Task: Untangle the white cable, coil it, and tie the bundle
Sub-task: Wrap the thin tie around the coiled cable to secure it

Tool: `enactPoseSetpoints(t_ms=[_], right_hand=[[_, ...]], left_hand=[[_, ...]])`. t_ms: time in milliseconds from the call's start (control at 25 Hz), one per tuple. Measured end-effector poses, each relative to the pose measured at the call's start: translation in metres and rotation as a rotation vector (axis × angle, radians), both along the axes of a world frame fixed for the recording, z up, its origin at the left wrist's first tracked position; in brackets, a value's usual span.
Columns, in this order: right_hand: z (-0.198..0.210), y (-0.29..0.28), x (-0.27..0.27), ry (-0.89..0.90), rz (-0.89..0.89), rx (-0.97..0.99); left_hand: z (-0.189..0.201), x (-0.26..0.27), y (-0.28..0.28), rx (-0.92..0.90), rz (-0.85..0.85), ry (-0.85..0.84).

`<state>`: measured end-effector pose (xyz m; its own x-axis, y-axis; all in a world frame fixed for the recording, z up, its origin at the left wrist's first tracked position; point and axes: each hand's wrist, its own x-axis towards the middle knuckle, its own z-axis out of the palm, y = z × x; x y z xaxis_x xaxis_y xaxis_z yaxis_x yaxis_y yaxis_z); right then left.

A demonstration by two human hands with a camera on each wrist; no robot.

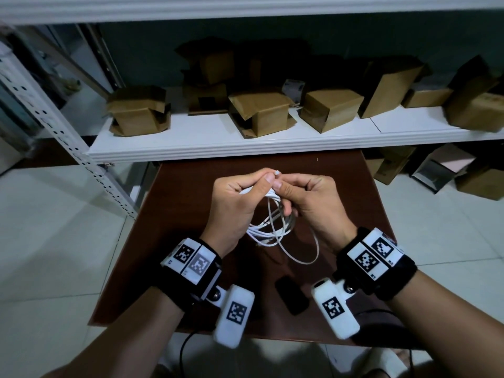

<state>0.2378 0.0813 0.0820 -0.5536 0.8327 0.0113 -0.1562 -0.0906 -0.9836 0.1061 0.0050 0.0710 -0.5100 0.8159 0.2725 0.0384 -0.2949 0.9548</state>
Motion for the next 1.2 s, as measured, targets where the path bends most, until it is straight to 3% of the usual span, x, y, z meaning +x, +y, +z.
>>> enactPoseSetpoints(t_ms=[200, 1200], right_hand=[[-0.001, 0.0, 0.003, 0.087, -0.048, -0.037], [0.0, -0.007, -0.002, 0.048, -0.008, -0.023]], left_hand=[[-0.006, -0.011, 0.005, 0.001, 0.146, -0.08], [-0.006, 0.004, 0.006, -0.031, 0.255, -0.017]])
